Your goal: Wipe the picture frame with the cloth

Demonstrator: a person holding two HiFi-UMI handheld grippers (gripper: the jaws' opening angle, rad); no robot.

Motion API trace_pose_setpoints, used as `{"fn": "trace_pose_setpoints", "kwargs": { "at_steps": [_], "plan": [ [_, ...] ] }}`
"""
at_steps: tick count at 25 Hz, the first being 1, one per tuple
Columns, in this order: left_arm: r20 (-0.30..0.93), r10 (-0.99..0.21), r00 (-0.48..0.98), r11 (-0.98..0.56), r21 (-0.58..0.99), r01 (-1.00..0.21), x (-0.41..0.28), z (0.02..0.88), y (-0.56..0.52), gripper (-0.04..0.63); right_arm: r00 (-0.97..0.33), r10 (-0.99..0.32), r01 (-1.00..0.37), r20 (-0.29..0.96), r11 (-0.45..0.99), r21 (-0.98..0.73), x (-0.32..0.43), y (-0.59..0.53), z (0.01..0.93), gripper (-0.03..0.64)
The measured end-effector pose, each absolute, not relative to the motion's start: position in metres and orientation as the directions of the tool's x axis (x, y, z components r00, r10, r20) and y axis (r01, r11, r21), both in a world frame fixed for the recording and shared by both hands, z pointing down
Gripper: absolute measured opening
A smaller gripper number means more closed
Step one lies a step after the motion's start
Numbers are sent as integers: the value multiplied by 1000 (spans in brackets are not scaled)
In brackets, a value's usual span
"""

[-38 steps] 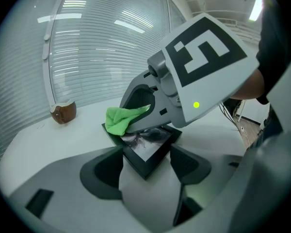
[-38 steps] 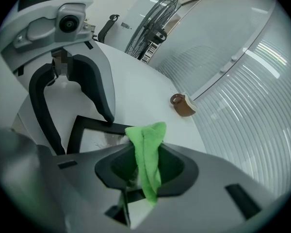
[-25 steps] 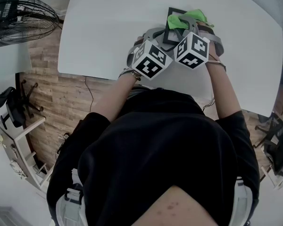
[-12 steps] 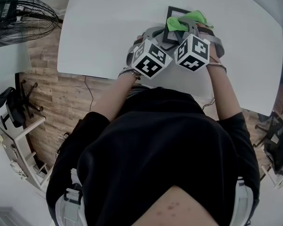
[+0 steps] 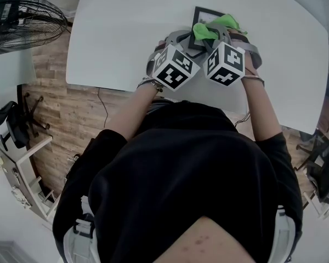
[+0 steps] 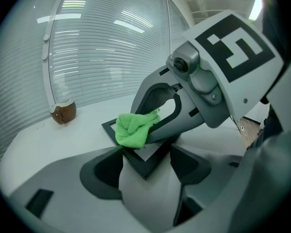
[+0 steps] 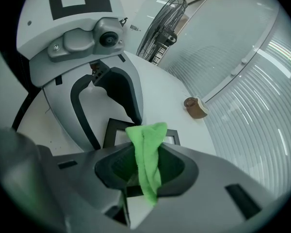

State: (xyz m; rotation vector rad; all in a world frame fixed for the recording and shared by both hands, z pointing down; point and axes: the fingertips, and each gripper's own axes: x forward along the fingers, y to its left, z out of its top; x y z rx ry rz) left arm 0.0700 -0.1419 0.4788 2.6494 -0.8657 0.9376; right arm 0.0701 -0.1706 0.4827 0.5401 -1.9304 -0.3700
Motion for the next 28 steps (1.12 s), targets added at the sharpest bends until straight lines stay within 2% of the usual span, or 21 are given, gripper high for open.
{"fn": "trace_pose_setpoints", "kwargs": {
  "at_steps": [14, 28],
  "plan": [
    [629, -460, 627, -809, -6, -588, 68, 478, -141, 316, -378, -442, -117, 813, 894, 432, 65, -147, 482, 110],
    [630, -463, 623, -811, -17, -585, 69, 479, -143, 318, -336, -372, 7, 865, 918, 397, 61, -141, 480, 110]
  ]
}}
